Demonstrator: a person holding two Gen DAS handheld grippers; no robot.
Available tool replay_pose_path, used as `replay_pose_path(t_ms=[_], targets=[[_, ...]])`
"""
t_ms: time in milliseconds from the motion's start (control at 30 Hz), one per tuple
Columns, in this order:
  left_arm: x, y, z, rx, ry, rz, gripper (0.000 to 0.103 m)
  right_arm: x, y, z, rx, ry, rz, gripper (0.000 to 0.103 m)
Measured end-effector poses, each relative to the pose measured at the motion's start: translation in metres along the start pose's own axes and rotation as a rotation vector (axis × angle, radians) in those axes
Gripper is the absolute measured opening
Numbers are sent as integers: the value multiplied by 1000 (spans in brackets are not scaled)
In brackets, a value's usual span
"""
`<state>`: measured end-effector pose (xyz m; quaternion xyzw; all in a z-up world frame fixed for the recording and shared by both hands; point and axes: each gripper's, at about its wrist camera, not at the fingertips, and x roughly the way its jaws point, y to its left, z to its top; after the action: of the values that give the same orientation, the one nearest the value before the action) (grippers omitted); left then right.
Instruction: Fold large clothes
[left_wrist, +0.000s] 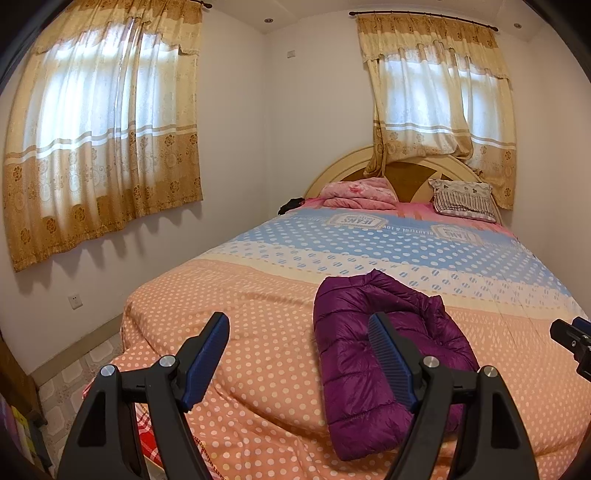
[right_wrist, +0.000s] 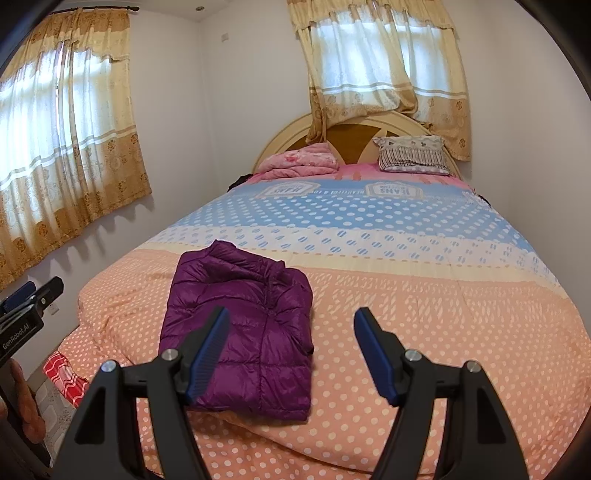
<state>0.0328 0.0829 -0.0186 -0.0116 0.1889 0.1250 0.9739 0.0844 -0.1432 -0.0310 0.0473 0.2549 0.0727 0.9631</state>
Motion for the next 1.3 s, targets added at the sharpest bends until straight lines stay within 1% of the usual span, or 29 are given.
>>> replay_pose_path(t_ms=[300,1300], targets=[[3,-1,1,20,22,-13,78,0,1,0,0,1,0,75],[3,-2,-2,23,31,-13,78,1,4,-5,3,11,9,75]])
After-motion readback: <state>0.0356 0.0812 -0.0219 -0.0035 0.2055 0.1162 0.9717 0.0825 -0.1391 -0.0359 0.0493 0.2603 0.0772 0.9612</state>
